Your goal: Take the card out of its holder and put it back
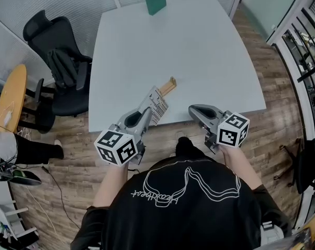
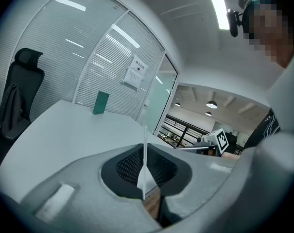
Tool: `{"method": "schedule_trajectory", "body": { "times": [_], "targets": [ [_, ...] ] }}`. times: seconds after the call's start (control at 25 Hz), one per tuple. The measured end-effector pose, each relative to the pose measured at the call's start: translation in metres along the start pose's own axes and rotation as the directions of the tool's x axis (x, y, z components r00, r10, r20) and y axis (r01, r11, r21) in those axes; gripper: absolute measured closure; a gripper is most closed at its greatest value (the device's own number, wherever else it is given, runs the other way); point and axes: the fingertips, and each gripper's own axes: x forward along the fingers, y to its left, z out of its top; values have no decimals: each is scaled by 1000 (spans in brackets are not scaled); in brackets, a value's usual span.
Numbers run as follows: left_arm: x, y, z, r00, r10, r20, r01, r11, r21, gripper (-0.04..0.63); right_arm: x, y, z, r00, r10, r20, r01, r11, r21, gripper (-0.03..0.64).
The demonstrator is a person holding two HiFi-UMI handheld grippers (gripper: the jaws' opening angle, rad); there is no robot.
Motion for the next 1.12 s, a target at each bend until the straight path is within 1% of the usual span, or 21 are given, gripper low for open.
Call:
{"method": "schedule_trajectory", "body": {
  "times": [0.24,0.48,0.76,0.96,1.12],
  "targets": [
    [17,3,14,1000,-21,5,21,1000,20,571,2,-11,0,1000,-7,-16,8,1000,10,607],
    [44,17,30,1000,-25,14,25,999,34,571,7,-37,9,1000,-17,-25,18,999,28,607],
    [78,30,47,999,-31,8,31,998,62,571,11,-66,20,999,-28,-31,29,998,49,607],
    [98,35,58,999,-44,23,41,993,111,571,10,-85,31,999,-35,-38,37,998,56,607],
    [119,45,66,998,-55,11,53,985,161,571,13,-106,41,998,-40,-53,44,997,69,607]
  ]
}}
